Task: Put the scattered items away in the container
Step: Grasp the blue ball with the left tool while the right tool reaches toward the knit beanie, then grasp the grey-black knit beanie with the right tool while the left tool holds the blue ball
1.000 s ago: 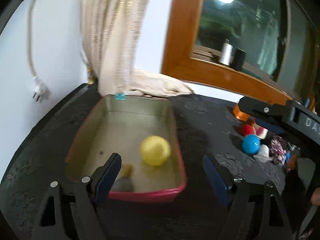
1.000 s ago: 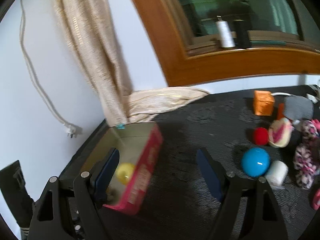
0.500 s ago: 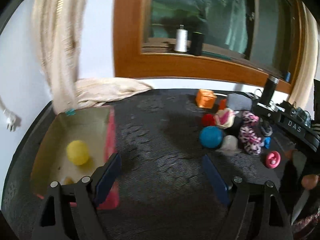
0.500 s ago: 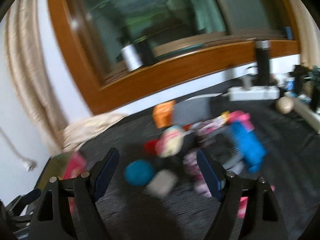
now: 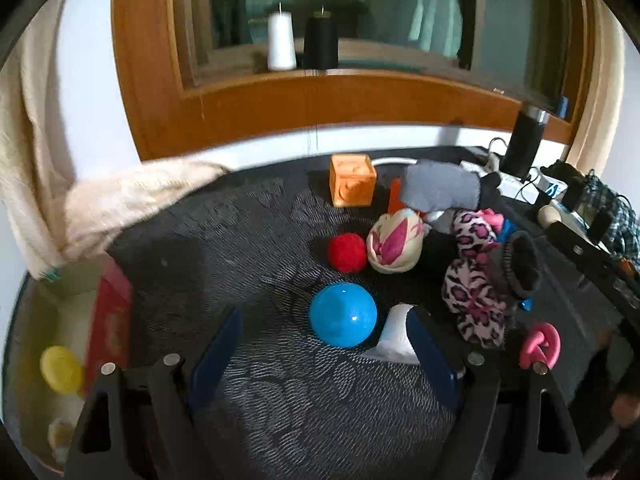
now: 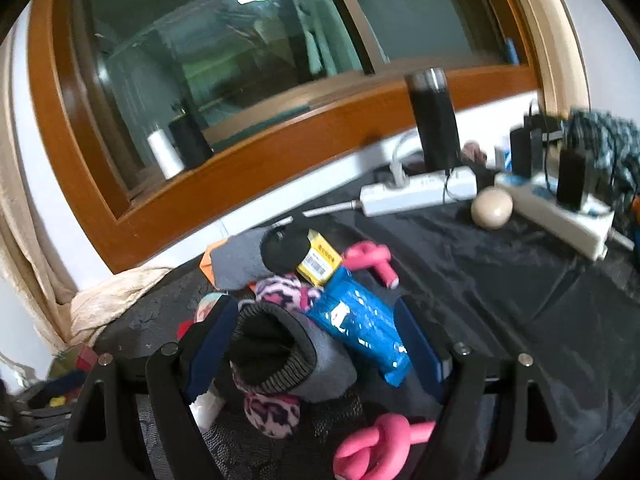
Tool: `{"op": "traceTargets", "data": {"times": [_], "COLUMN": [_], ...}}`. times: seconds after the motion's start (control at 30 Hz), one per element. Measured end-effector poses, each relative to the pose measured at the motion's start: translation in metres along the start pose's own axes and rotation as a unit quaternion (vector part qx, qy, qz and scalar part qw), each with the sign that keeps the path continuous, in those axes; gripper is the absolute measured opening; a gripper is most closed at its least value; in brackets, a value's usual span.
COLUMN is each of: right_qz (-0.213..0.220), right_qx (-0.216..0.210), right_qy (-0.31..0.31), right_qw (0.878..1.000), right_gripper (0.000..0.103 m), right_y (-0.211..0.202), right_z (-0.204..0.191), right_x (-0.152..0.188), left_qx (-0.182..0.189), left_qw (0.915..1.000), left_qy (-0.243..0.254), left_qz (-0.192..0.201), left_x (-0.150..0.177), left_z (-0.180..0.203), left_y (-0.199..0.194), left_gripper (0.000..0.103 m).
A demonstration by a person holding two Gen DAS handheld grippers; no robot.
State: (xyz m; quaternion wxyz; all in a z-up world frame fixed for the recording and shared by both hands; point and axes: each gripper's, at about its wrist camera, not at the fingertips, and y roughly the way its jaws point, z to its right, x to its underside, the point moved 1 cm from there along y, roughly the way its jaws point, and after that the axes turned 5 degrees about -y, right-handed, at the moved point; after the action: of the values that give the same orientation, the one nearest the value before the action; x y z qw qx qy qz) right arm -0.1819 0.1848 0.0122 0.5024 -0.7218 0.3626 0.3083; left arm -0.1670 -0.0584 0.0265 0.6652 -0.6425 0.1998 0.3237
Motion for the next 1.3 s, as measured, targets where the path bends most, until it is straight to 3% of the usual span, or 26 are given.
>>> {"op": "traceTargets", "data": {"times": [0.23, 0.6, 0.63, 0.67, 0.7, 1.0, 1.3], "right_qz": [-0.015, -0.019, -0.019, -0.018, -0.018, -0.028, -0.025], "right_qx": [0.0, 0.007, 0.007, 0.006, 0.005, 0.011, -0.007], "right_qy": [0.004, -0.002, -0.003, -0.004, -0.006, -0.034, -0.063], "right_qw": [1.0, 1.0, 1.0, 1.0, 1.0, 0.999, 0.998], "right_gripper": [0.083, 0.083, 0.083, 0.083, 0.083, 0.083, 0.083], "right_y": [0.005, 0.007, 0.007, 0.007, 0.007, 0.015, 0.025], "right_z": [-0.001, -0.004, -0.004, -0.005, -0.005, -0.014, -0.023], "right_x": [0.005, 0.008, 0.008, 0.008, 0.008, 0.013, 0.014], "left_qx": [0.006, 0.01, 0.01, 0.011, 0.014, 0.022, 0.03], "left_qw": [0.9994, 0.9985, 0.9984, 0.9982, 0.9977, 0.9987, 0.9985], "left_qy": [-0.022, -0.025, -0.024, -0.025, -0.03, -0.034, -0.035], "left_qz": [-0.028, -0.048, -0.05, -0.053, -0.059, -0.032, -0.031], "left_x": [0.001, 0.01, 0.011, 0.012, 0.014, 0.011, 0.014], "left_z": [0.001, -0.008, -0.008, -0.009, -0.01, -0.012, -0.012], "left_y": [0.046, 0.071, 0.073, 0.075, 0.078, 0.056, 0.051], "left_gripper": [0.086, 0.084, 0.079, 0.058, 0.054, 0.054, 0.054]}}
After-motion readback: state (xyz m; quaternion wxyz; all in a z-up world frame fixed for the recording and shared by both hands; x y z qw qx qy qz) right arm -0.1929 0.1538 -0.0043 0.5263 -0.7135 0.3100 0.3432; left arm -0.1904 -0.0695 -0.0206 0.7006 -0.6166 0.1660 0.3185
